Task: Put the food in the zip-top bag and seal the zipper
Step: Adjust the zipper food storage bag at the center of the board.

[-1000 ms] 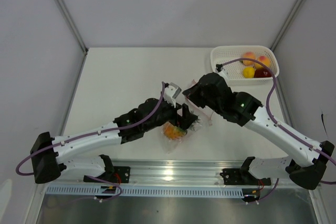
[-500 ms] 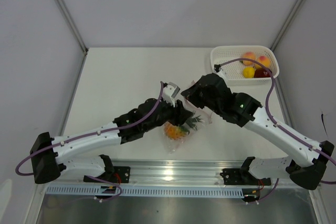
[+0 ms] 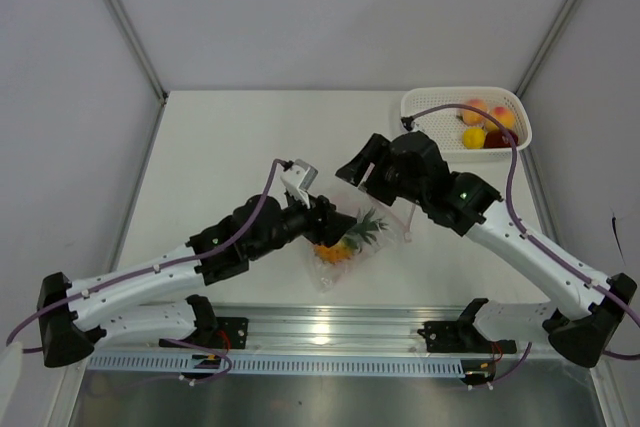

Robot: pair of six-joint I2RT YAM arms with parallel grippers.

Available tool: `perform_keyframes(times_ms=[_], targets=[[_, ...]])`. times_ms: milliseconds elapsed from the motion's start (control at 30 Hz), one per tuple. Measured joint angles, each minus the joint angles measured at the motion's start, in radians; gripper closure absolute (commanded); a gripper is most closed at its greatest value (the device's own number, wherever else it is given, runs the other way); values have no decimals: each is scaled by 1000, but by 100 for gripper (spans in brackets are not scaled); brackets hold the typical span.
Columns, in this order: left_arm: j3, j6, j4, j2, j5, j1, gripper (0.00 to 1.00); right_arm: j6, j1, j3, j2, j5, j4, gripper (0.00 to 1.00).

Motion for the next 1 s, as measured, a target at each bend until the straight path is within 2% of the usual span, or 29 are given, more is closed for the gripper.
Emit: perform_keyframes(times_ms=[300, 633, 1000], targets=[[55, -19, -82, -9, 27, 0, 28, -92, -32, 134, 56, -124, -15, 28], [164, -61, -154, 56, 52, 0, 8, -72, -32, 191, 130, -177, -18, 27], [170, -69, -203, 32, -11, 0, 9, -77, -39, 193, 134, -190, -45, 25]])
